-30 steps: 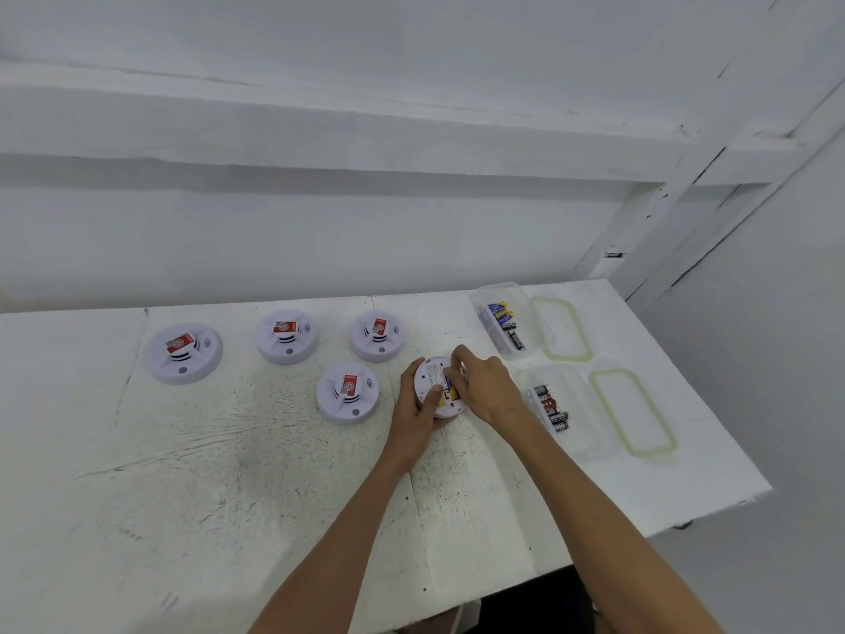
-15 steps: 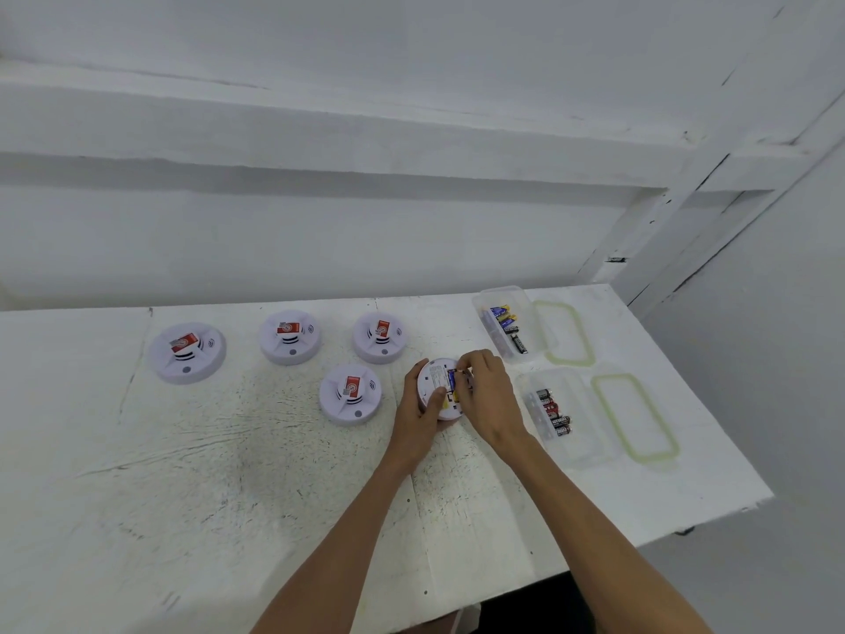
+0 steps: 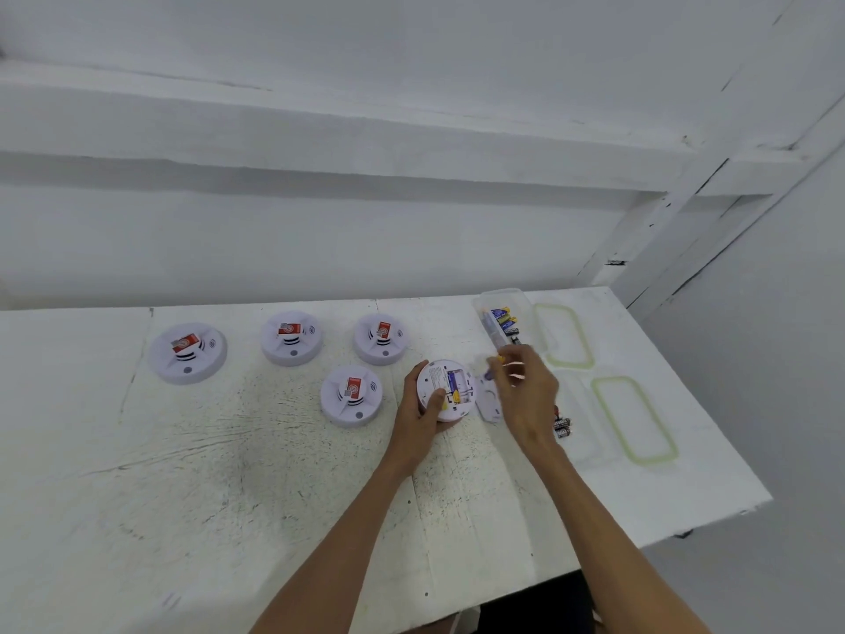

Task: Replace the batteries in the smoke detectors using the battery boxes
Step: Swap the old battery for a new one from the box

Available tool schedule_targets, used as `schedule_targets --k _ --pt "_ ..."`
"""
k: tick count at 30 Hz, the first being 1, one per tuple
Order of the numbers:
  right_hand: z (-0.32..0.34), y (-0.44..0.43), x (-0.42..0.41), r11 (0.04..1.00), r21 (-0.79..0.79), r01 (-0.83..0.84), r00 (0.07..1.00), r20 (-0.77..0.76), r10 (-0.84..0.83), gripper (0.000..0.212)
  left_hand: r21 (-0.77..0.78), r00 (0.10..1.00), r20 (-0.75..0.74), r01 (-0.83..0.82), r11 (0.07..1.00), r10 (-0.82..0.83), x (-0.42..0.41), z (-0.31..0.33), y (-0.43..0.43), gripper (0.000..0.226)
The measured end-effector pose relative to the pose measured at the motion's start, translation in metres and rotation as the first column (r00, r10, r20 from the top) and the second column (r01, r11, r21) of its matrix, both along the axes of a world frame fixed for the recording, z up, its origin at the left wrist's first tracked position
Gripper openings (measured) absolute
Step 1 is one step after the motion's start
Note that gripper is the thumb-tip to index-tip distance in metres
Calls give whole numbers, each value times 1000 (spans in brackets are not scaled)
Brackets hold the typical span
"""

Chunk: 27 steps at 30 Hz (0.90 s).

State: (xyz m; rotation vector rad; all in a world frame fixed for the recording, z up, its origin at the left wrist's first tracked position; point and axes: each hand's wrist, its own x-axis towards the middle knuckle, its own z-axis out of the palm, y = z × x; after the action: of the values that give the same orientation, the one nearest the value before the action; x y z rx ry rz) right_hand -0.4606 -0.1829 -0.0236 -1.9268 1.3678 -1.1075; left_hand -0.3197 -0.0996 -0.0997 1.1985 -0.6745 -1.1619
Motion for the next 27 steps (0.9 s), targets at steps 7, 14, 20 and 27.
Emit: schedule_targets --k 7,14,20,27 --pt "10 -12 -73 908 217 358 934 -70 -351 7 7 999 18 37 999 -37 1 -2 -1 53" --pt "-17 -5 -110 850 318 420 841 -488 -233 10 -2 999 9 46 999 -45 1 -2 -2 52" --pt "-28 -4 -111 848 330 414 829 -521 -203 18 9 999 9 38 999 -38 1 -3 -1 54" --pt "-29 -6 -112 845 342 410 816 -552 -173 36 6 999 8 44 999 -44 1 -4 -1 52"
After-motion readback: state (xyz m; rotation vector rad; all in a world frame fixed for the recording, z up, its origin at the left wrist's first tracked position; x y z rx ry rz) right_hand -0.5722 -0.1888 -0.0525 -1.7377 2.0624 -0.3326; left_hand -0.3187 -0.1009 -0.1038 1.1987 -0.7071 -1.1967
